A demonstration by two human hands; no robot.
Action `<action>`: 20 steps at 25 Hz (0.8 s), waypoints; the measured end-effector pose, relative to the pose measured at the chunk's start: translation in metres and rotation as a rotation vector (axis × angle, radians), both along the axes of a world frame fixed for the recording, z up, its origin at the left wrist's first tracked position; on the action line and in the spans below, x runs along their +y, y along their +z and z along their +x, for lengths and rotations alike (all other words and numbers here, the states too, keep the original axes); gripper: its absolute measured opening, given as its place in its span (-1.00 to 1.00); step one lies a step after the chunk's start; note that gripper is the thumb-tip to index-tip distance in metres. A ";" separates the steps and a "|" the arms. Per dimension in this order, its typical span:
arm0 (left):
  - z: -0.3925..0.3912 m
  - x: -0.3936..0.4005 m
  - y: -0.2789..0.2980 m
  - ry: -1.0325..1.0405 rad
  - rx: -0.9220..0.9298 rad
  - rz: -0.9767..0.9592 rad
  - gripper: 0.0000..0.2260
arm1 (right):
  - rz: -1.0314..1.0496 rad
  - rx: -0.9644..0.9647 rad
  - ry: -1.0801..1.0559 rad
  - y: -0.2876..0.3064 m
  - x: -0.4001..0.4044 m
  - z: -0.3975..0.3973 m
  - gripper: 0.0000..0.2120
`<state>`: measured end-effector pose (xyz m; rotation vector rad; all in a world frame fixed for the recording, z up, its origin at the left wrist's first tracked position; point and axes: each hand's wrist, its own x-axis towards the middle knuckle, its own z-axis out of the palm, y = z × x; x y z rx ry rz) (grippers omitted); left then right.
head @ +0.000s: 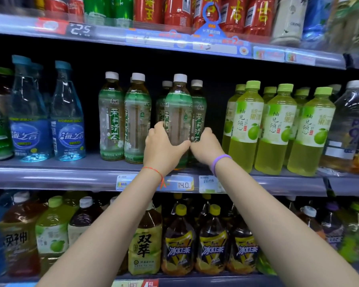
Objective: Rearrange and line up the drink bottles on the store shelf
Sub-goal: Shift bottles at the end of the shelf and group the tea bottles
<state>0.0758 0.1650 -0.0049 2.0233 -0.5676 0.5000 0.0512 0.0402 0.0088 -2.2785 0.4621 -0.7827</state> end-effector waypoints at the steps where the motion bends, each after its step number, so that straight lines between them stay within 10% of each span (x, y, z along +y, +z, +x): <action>1: -0.002 0.000 0.001 0.004 0.005 0.027 -0.27 | 0.002 -0.019 -0.006 -0.001 0.002 -0.008 -0.49; 8: -0.009 0.005 0.003 -0.219 0.207 -0.237 -0.54 | 0.073 -0.219 0.263 -0.028 0.022 -0.049 -0.41; 20: -0.022 -0.015 0.001 -0.291 0.120 -0.297 -0.58 | 0.002 -0.172 0.058 -0.029 0.011 -0.045 -0.40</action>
